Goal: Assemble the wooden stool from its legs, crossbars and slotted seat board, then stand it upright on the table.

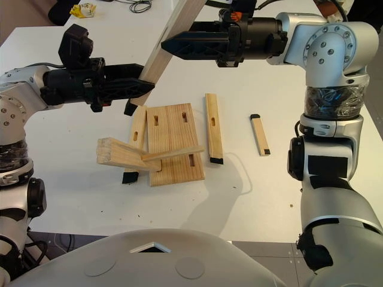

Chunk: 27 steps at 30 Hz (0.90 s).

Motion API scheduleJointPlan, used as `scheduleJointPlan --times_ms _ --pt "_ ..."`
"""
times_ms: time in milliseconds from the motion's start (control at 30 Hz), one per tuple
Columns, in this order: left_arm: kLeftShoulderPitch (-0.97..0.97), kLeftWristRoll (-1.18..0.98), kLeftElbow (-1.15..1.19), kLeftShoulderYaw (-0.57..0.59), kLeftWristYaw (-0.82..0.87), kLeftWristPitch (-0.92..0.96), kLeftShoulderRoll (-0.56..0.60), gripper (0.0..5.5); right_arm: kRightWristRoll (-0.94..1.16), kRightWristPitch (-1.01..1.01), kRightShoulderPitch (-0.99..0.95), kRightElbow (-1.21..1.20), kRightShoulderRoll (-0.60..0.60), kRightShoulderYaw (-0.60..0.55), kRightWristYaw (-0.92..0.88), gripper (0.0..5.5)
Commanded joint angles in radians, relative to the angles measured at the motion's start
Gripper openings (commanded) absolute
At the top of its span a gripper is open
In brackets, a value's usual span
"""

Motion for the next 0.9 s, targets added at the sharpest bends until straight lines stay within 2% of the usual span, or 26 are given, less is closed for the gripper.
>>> scheduleJointPlan --times_ms 33,267,633,900 --pt "0.007 -0.010 -0.016 -0.012 0.003 0.006 0.008 2.02 -0.003 -0.001 -0.031 -0.006 0.003 0.010 0.003 3.67" --pt "0.018 -0.004 -0.026 -0.029 0.000 0.002 0.010 2.02 -0.005 -0.005 -0.051 0.003 0.017 0.012 0.000 3.67" --pt "0.008 -0.001 -0.017 -0.033 0.001 0.002 0.018 2.02 -0.017 -0.012 -0.030 -0.033 0.006 0.032 0.010 2.05" --pt "-0.009 0.007 0.006 -0.025 0.001 -0.005 0.022 2.02 -0.033 -0.037 -0.014 -0.049 -0.019 0.061 0.026 2.02"
